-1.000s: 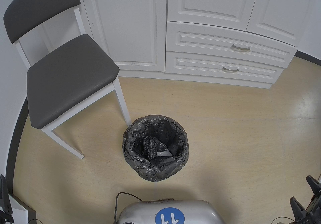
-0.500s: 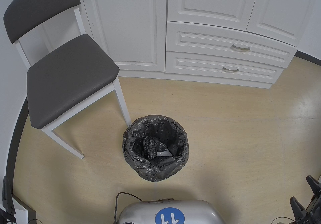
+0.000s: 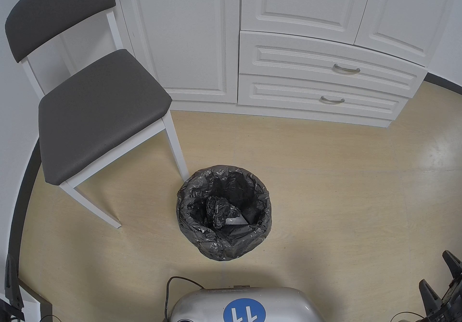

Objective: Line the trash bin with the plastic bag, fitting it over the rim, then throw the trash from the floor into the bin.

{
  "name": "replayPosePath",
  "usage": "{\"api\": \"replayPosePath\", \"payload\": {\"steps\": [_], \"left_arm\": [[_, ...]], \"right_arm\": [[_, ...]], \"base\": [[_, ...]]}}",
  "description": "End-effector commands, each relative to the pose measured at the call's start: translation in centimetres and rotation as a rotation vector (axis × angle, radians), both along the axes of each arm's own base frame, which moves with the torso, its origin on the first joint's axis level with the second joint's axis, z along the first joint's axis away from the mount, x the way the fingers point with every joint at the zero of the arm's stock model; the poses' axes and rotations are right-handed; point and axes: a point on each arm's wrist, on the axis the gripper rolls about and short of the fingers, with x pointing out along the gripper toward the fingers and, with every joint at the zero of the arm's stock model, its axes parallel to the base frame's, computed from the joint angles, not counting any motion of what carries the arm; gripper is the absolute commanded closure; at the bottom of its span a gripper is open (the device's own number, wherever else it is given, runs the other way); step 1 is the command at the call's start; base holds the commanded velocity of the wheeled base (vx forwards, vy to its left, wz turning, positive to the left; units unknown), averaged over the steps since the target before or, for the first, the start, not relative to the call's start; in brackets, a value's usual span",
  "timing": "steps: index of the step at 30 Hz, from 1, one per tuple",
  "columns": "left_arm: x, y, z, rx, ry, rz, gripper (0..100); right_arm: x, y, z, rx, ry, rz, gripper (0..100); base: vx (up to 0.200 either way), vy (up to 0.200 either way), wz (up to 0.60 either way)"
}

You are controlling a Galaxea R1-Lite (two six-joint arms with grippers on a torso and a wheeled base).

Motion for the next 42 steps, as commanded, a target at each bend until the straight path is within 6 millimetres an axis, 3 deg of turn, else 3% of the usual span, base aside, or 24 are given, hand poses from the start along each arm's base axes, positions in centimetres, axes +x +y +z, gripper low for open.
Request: {"api": "replayPosePath", "payload": {"steps": [1,11,22,42], "left_arm": [[-0.15,-0.06,-0.21,0.004,-0.010,0.000,0],[0.03,0.01,-0.50,0.001,-0.001,0.000,0],[0.03,0.01,-0.48,-0.002,-0.004,-0.001,0],[0.05,0.01,-0.51,-0.028,-0.010,-0.008,0]], "right_arm": [[0.01,-0.01,-0.48,-0.001,0.001,-0.003,0],[0.08,-0.26,-0.50,-0.044,-0.012,-0.123,0],[0.08,-0.27,-0.50,-0.044,-0.012,-0.127,0],[-0.01,0.09,-0.51,0.044,0.017,0.046,0]], "base": [[0.000,0.000,0.00],[0.000,0.000,0.00],[0.000,0.000,0.00],[0.000,0.000,0.00]]}}
